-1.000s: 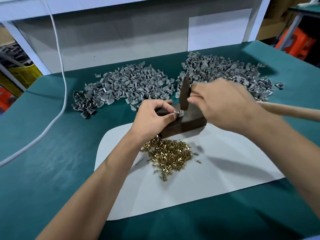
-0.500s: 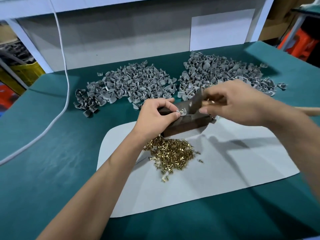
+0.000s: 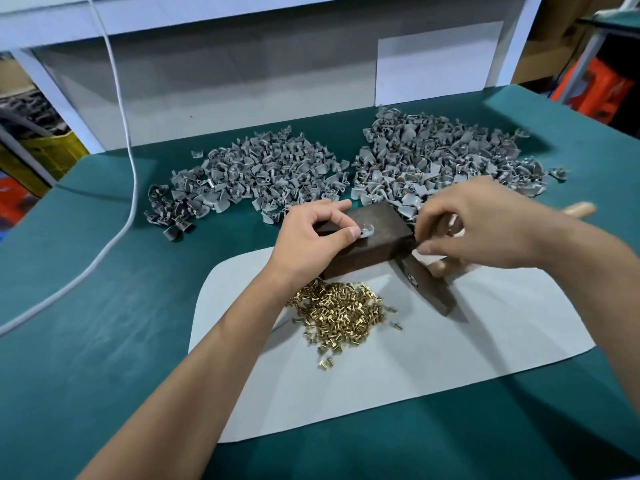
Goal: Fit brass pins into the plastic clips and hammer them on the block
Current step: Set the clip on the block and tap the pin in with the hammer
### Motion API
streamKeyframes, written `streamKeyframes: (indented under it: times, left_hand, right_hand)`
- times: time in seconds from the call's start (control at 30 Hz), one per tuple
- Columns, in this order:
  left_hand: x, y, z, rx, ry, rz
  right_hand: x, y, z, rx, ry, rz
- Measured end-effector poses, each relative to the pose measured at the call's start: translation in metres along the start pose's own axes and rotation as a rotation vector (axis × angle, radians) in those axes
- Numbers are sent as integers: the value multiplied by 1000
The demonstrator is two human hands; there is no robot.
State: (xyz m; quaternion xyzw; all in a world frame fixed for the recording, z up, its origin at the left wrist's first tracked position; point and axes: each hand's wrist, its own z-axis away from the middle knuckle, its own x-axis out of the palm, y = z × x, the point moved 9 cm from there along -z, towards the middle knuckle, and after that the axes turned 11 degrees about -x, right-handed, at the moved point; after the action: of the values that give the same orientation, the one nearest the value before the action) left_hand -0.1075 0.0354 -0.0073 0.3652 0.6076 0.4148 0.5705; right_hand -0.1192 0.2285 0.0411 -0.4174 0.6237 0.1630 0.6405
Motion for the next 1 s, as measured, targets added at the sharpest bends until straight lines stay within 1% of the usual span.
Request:
streamKeyframes:
  times: [0.07,0.1,0.23,0.3,0.37,0.43,0.47,0.53,0.57,0.63,0.7,0.77,0.83,0.87,0.93,1.0]
  left_hand:
    - [0,2,1,3,-8,23]
    - [0,3,1,5,-10,34]
    - [-1,4,2,14,-18,78]
    - [-2,5,1,32,-16,85]
    - [-7,4,-2,40,33,94]
    - [-22,-3,-6,18,156,87]
    - [-33,-6,-8,10,252,25]
    - [-53,-12,-10,15,438,-210]
    - [-60,-15,-10,5,489,-311]
    - [-67,-26,-13,-38,504,-394]
    - [-68,-35,-17,-71,488,-414]
    - [-68,-40,-18,-77,493,-425]
    - [-70,-42,-18,-85,518,-403]
    - [-72,-44,-17,-97,533,-393]
    - [-74,-47,-16,-124,553,-382]
    - [-75,-49,-17,-137,556,-363]
  right_hand:
    - [-6,-11,-9,-47,134,-34]
    - [-4,-17,-14,-63,168,-41]
    - [11,-34,-32,-148,214,-23]
    - [11,-35,-34,-175,275,-37]
    - [11,-31,-32,-178,350,-58]
    - [10,-21,-26,-134,437,-35]
    - [8,-14,-23,-85,483,-5]
    - [3,8,-14,62,566,57]
    - [0,20,-10,142,598,72]
    - [-2,36,-4,255,628,56]
    - [-1,33,-3,248,639,31]
    - [2,10,-5,134,629,9]
    - [10,-25,-11,-50,565,-13]
    - [19,-45,-14,-156,494,-33]
    - [44,-85,-20,-350,282,-89]
    - [66,-114,-21,-486,83,-119]
